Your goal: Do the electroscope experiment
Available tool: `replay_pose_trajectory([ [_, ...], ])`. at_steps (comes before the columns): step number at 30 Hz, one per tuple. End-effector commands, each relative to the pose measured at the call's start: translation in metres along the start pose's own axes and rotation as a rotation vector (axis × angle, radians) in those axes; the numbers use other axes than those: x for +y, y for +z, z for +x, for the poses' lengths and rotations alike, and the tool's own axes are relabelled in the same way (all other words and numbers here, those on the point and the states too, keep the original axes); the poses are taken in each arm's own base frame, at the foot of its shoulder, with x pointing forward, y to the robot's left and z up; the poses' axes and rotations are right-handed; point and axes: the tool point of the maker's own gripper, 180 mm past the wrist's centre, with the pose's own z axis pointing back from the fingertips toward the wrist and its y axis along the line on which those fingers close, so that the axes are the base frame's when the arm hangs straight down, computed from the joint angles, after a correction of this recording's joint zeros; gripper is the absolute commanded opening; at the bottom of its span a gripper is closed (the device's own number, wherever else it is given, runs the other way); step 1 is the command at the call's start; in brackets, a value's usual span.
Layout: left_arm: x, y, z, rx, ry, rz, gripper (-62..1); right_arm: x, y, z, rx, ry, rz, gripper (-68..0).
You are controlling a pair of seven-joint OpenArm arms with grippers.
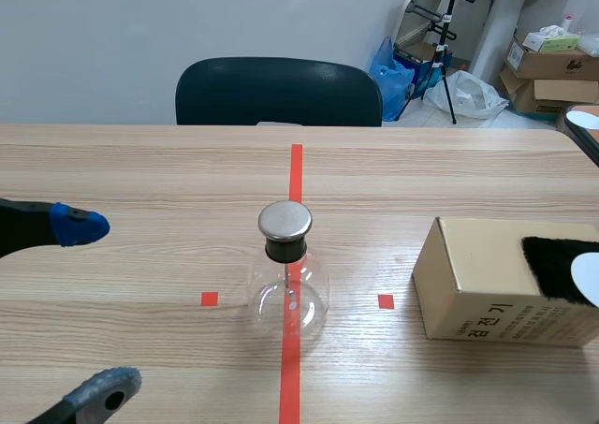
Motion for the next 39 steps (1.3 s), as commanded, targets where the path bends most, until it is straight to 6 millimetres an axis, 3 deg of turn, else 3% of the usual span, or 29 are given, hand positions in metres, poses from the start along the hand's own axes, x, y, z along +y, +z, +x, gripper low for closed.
replay_pose_trajectory([
  [1,-0.001,-0.001,0.007,-0.021,-0.001,-0.002,1.4,-0.018,-0.003,0.001,-0.012,0.056,-0.061,-66.5],
  [12,-0.001,-0.001,0.003,0.001,0.000,-0.003,1.4,-0.078,-0.038,0.035,-0.017,0.089,-0.214,-66.5],
  [20,-0.001,-0.004,-0.009,0.055,0.002,-0.001,0.2,-0.100,-0.058,0.078,-0.073,0.076,-0.248,-66.5],
  [25,0.000,-0.010,-0.041,0.180,0.019,-0.008,-24.7,-0.101,-0.065,0.103,-0.111,0.078,-0.258,-66.5],
  [30,0.010,-0.016,-0.066,0.210,0.056,0.003,-56.5,-0.107,-0.072,0.125,-0.128,0.061,-0.284,-66.5],
  [31,0.012,-0.017,-0.072,0.217,0.062,0.005,-58.6,-0.108,-0.073,0.129,-0.128,0.062,-0.290,-66.5],
  [39,0.030,-0.035,-0.121,0.241,0.097,0.005,-58.1,-0.110,-0.079,0.152,-0.115,-0.002,-0.285,-66.5],
])
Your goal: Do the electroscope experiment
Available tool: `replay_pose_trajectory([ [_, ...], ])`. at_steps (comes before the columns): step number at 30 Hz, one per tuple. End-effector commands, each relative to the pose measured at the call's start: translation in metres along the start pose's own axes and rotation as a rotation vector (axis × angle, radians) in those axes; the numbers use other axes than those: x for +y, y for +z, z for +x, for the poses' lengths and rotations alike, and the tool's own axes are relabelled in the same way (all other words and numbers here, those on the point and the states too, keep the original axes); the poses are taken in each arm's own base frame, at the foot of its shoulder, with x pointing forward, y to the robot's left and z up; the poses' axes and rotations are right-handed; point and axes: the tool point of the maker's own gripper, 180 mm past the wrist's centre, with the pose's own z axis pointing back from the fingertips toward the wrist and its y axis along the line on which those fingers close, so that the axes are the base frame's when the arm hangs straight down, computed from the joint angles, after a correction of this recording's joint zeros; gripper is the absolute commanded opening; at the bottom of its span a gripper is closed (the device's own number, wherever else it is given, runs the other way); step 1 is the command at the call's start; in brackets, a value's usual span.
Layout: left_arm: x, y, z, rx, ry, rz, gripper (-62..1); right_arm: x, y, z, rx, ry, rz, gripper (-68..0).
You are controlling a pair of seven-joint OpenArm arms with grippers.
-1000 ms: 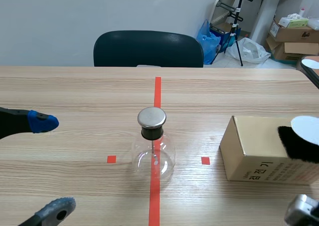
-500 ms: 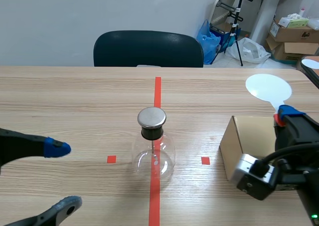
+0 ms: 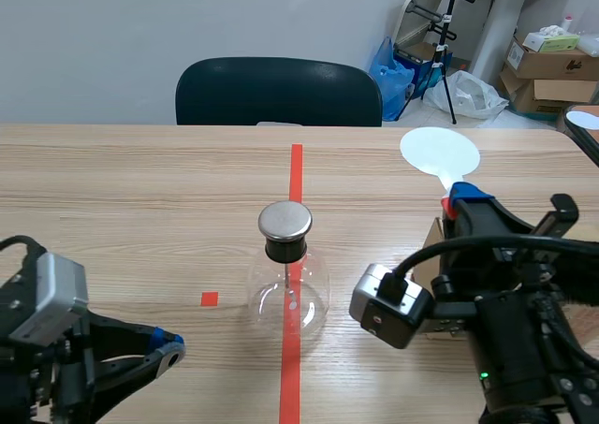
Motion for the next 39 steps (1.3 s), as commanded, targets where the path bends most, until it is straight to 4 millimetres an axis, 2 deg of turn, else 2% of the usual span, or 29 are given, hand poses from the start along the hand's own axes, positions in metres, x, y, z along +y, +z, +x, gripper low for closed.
replay_pose_trajectory([
  [1,0.004,-0.009,0.010,-0.051,0.005,0.004,-58.1,-0.008,-0.005,-0.001,0.001,0.004,-0.037,-66.5],
  [5,0.016,-0.025,-0.002,-0.043,0.022,0.010,-58.1,0.002,-0.006,0.008,0.007,-0.012,0.021,-66.5],
  [14,0.033,-0.043,-0.001,-0.098,0.039,0.014,-58.1,0.008,-0.001,0.023,-0.034,-0.024,0.054,-66.5],
  [20,0.036,-0.047,0.002,-0.125,0.035,0.027,-57.7,0.012,0.006,0.027,-0.051,-0.027,0.075,-66.5],
  [39,0.039,-0.051,0.003,-0.131,0.012,0.058,-57.8,0.016,0.009,0.031,-0.136,0.015,0.089,-66.5],
])
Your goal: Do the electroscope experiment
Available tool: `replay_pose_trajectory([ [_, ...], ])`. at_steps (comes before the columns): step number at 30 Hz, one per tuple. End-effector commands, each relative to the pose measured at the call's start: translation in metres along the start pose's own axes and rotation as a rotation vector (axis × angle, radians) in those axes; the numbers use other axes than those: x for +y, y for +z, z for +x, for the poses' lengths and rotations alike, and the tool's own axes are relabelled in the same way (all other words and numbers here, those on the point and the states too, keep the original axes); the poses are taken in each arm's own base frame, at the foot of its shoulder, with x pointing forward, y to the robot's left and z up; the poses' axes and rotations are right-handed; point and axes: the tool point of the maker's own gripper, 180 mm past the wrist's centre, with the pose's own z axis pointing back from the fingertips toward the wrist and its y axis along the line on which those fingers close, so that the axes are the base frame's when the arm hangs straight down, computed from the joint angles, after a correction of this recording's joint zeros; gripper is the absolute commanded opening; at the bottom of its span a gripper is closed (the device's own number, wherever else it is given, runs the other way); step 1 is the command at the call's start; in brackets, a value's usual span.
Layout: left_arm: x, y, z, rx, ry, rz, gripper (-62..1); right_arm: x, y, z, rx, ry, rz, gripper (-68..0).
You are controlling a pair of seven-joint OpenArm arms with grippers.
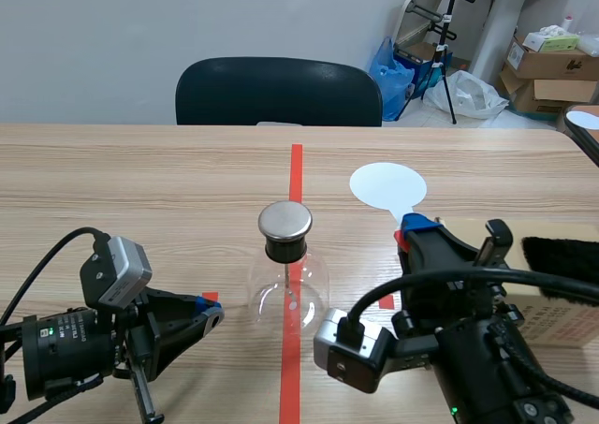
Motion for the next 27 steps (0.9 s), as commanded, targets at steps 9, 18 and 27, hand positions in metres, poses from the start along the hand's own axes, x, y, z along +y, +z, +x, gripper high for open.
replay_pose_trajectory([
  [9,0.0027,-0.0067,0.0152,-0.058,-0.008,0.020,-57.8,-0.0053,-0.0029,-0.0025,-0.013,0.015,-0.021,-66.5],
  [18,0.0028,-0.0067,0.0154,-0.058,-0.009,0.020,-57.8,-0.0053,-0.0029,-0.0025,-0.013,0.015,-0.021,-66.5],
  [27,0.0027,-0.0067,0.0151,-0.057,-0.009,0.020,-57.8,-0.0039,-0.0029,-0.0025,-0.013,0.016,-0.014,-66.5],
])
